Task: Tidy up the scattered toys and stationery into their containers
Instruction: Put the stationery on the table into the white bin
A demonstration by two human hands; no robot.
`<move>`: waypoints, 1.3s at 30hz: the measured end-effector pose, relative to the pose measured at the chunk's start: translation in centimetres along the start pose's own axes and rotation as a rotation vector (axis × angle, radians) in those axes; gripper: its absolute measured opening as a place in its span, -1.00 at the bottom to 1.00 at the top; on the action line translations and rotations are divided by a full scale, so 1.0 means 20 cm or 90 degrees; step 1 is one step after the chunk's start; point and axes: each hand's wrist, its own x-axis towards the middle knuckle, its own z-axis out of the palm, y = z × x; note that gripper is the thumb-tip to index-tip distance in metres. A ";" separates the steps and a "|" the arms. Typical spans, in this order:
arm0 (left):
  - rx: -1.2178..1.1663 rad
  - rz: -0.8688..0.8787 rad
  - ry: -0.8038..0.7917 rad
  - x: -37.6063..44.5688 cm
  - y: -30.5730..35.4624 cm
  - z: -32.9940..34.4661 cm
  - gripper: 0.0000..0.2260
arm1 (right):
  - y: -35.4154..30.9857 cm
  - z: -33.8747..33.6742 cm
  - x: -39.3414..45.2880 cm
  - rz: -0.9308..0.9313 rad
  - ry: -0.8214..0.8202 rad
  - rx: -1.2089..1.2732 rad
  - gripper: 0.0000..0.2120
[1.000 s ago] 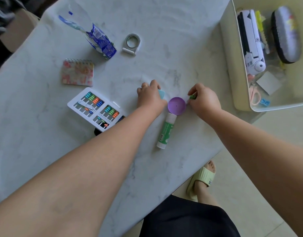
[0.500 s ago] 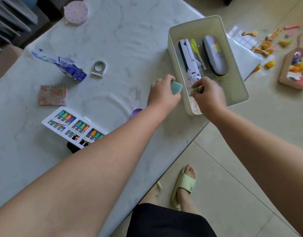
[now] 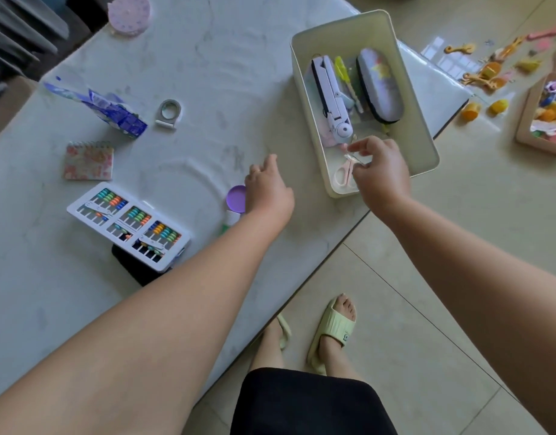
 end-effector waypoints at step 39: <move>-0.071 -0.209 -0.082 0.13 -0.83 -0.17 -0.64 | -0.36 0.94 -0.12 0.076 -0.197 -0.257 -0.75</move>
